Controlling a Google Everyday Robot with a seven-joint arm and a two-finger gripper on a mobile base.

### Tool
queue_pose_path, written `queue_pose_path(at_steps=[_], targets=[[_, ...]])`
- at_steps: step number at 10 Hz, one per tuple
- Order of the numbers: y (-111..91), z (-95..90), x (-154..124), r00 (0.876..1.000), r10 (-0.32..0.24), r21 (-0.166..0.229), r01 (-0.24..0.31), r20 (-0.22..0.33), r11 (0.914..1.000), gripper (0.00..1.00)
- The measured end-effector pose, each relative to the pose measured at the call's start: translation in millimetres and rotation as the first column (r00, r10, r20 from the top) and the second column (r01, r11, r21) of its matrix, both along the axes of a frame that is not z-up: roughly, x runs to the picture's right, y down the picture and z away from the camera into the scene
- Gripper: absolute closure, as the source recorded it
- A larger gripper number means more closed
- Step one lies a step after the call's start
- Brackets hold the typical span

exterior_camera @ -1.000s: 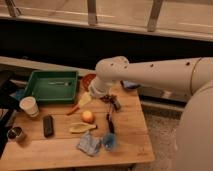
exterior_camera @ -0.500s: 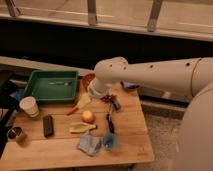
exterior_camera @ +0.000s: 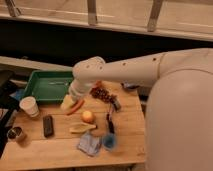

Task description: Place eraser in red bowl

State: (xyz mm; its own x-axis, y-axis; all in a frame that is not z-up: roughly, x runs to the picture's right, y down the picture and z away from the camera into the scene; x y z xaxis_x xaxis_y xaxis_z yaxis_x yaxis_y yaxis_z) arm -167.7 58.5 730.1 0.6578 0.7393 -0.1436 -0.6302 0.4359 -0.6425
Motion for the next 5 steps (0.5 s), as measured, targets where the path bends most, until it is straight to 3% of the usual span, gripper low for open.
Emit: queue_pose_path(at_steps=[2,5], targets=[[5.6,6.6,-49.2,0.997,-0.061,-0.005,0.061,0.050,0.9981,0.20],[22.8,13.2,-101.8,0.980,-0.141,-0.008,0.143,0.138,0.9896,0.20]])
